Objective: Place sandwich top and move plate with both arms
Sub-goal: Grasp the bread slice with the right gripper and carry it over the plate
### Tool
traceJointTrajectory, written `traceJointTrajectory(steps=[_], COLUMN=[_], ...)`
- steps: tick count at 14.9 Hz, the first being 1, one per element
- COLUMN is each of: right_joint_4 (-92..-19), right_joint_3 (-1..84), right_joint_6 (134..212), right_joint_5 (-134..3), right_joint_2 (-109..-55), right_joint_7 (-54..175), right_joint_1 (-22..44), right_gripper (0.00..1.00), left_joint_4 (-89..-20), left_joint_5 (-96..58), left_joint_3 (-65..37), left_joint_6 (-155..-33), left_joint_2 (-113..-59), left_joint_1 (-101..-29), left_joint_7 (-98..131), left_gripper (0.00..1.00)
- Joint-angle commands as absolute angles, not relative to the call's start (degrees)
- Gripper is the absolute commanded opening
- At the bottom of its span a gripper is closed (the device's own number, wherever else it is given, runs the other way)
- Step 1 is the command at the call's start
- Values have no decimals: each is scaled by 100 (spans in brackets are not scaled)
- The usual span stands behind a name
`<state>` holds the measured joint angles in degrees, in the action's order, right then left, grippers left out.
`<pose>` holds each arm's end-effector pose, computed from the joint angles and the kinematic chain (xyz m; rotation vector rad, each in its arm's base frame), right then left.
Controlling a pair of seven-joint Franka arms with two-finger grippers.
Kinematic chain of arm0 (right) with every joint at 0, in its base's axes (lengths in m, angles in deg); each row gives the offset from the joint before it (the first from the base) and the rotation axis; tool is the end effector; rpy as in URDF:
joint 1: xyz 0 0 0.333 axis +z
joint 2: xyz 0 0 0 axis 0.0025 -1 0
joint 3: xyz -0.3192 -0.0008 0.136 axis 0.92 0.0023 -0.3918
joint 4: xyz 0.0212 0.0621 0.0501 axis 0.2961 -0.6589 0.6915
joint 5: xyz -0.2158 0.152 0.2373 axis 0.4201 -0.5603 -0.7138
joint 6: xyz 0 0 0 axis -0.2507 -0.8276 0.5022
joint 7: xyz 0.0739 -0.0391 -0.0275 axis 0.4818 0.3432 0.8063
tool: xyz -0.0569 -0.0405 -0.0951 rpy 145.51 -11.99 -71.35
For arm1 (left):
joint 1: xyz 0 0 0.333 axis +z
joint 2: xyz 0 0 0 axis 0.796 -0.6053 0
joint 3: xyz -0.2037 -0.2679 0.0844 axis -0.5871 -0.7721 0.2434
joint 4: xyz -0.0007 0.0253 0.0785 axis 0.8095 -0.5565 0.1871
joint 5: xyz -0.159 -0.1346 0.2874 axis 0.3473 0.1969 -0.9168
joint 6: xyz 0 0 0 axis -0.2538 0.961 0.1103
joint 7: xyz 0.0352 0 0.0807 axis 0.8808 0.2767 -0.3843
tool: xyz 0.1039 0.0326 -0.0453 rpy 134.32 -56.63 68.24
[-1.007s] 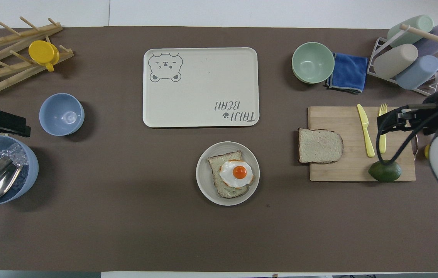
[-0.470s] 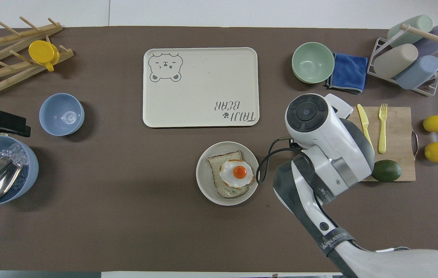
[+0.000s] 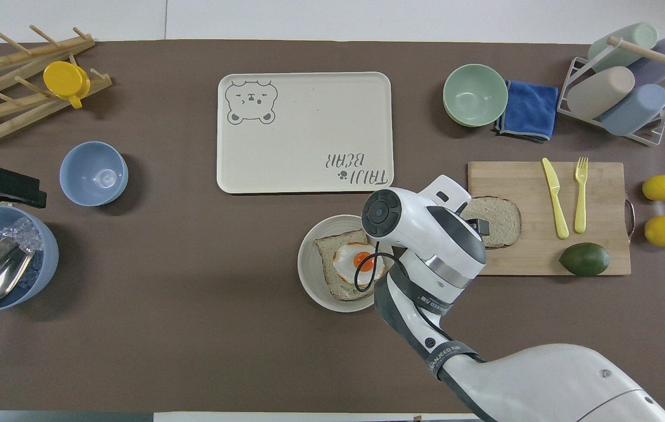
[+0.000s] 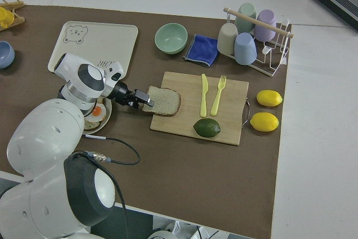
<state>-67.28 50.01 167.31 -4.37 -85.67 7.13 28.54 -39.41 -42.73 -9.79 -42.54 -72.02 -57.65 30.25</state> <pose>0.4953 0.2130 0.3181 2.5447 -0.0125 -0.0498 0.4847 -0.0325 0.6441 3.1192 -0.0480 -0.0847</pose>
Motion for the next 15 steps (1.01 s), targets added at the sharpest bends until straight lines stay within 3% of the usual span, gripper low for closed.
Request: traceJointTrajectory(steps=[1,3,6,7,9,11,15], right_joint_4=[-6796,-6796,-6839,-6857,-6822,-6595,-5462], right_joint_3=[4987,4978,4978,4978,4978,4970,4926], right_joint_6=[16824,16824,16789,16789,16728,16483,15166], right_joint_5=[-265,-116,-107,-107,-107,-124,-264], right_joint_2=[-8486,-8486,-8477,-8469,-8469,-8495,-8495], right_joint_7=[702,711,834,834,887,1027,2053], right_joint_1=[2720,2614,2561,2544,2552,2578,2771], right_gripper=[100,98,72,42,4,0,0], left_joint_4=[-3899,-3899,-3899,-3899,-3899,-3899,-3899], left_joint_5=[-4249,-4257,-4249,-4249,-4249,-4249,-4249], left_joint_3=[-1007,-1007,-1007,-1007,-1007,-1007,-1007], left_joint_6=[-4150,-4150,-4150,-4150,-4150,-4150,-4150], left_joint_2=[-7170,-7170,-7170,-7170,-7170,-7170,-7170], left_joint_1=[-5715,-5715,-5715,-5715,-5715,-5715,-5715], left_joint_7=[2998,2998,2998,2998,2998,2998,2998], left_gripper=[100,100,100,100,100,100,100])
